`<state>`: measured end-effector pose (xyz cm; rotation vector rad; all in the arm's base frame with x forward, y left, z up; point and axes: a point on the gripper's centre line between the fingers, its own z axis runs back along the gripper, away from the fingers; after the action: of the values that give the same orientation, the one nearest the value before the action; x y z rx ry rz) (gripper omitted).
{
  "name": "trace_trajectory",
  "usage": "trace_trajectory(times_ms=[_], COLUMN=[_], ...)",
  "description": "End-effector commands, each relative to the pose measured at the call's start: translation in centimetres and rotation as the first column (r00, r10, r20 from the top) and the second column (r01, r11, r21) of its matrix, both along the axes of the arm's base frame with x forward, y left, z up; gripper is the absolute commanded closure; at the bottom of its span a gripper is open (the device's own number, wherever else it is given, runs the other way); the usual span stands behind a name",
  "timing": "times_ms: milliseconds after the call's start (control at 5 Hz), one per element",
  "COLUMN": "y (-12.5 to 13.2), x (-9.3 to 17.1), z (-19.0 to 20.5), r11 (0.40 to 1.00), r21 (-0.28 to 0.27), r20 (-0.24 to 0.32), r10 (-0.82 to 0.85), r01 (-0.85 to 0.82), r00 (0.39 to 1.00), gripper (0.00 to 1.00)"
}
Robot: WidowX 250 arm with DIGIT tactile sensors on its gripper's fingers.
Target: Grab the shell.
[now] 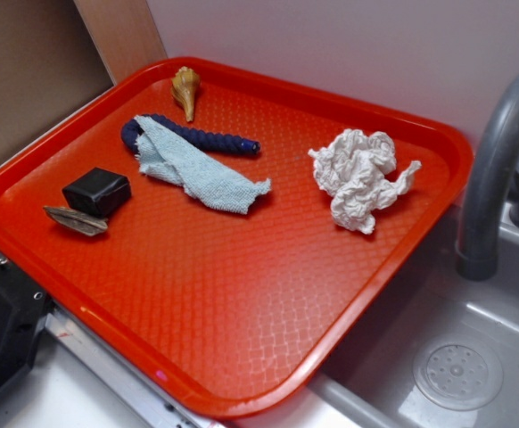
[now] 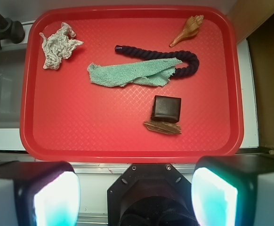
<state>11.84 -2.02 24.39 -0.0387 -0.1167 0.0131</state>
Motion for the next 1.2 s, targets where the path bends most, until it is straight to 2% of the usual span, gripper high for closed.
trace_trajectory(times_ms=[0, 200, 400, 600, 800, 1000], y=[0.0, 2.2, 4.9, 8.5, 10.9, 12.3], x=[0.0, 2.9, 6.1, 10.0, 13.9, 16.0], z=[0.0, -2.3, -4.6, -6.8, -8.6, -10.8], r11=[1.000, 0.979, 0.961, 0.903, 0.858, 0.832], r21=[0.000, 0.055, -0.050, -0.043, -0.043, 0.010], r20=[0.000, 0.109, 0.190, 0.303, 0.356, 0.387], r10=[0.000, 0.191, 0.275, 0.419, 0.492, 0.509], r01=[0.000, -0.198, -0.270, -0.427, -0.512, -0.555], r00=[1.000, 0.975, 0.943, 0.856, 0.794, 0.769], gripper=[0.00, 0.00, 0.00, 0.00, 0.00, 0.00])
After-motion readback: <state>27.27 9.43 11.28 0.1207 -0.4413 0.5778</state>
